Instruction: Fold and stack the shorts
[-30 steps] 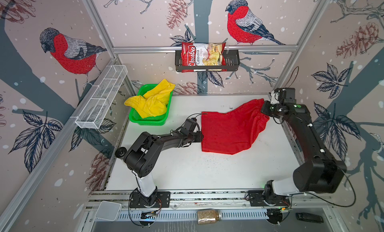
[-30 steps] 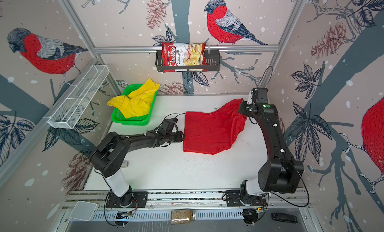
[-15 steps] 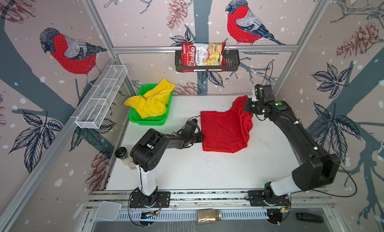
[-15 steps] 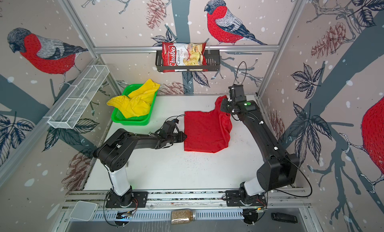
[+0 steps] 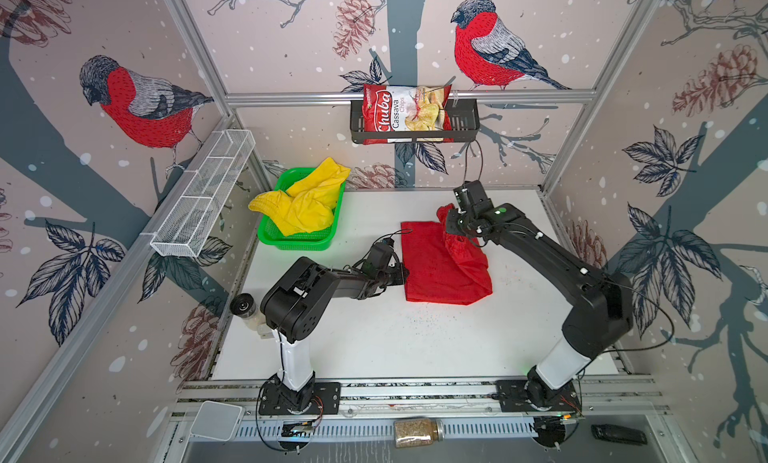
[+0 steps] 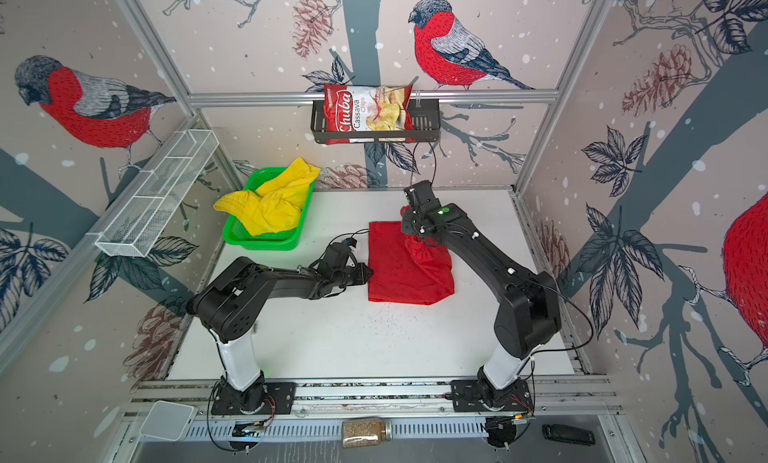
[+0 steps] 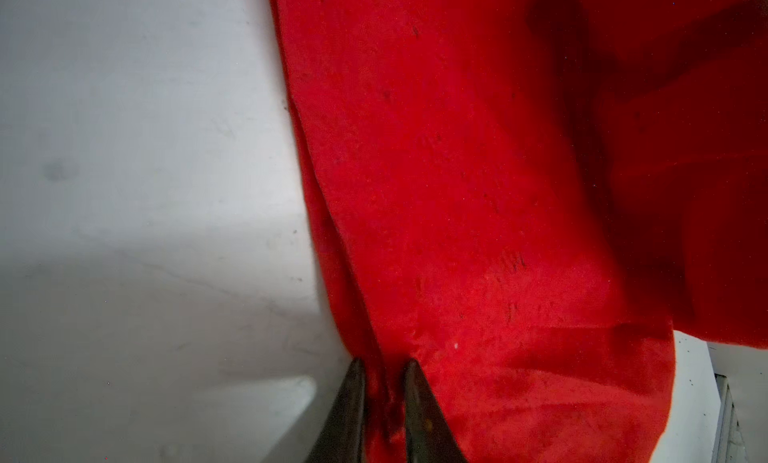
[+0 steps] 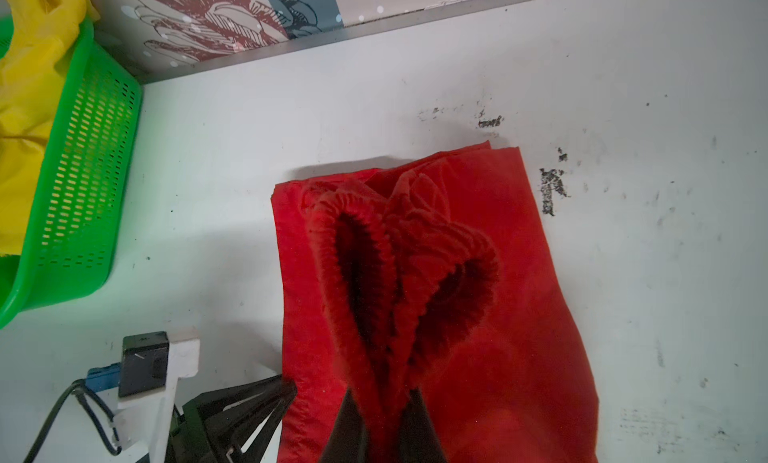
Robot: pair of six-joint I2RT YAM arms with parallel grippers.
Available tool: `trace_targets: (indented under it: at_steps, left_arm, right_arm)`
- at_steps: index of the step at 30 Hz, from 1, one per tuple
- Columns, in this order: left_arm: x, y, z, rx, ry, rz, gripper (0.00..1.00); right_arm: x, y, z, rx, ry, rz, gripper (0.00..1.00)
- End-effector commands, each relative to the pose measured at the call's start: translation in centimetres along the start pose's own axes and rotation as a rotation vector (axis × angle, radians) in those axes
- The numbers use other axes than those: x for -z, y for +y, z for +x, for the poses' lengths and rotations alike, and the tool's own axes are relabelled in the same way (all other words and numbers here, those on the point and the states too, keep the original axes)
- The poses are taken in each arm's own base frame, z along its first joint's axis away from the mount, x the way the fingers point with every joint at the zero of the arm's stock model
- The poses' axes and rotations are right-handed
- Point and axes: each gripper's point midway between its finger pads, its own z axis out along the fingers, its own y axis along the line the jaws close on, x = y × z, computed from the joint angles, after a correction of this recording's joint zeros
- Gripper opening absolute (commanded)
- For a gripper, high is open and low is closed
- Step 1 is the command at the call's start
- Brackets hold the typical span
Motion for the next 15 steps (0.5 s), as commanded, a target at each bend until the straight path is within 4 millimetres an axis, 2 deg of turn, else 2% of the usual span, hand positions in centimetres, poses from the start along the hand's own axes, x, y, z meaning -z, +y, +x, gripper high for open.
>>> trace_targets:
  at_steps: [1, 11, 15]
  left_arm:
    - [0.1, 1.6, 1.5, 0.023, 0.052, -0.067, 0.21]
    - [0.7, 1.3, 1.1, 0.010, 0.037, -0.063, 0.23]
    - [1.8, 1.2, 0.4, 0.012, 0.007, -0.073, 0.27]
  right_arm:
    - [-1.0, 1.0, -0.3, -0.016, -0.037, 0.019, 0.01]
    - [-7.1, 4.5, 4.4, 0.038, 0.073, 0.004, 0.02]
    - [-9.7, 6.2, 6.8, 0.058, 0.128, -0.041, 0.08]
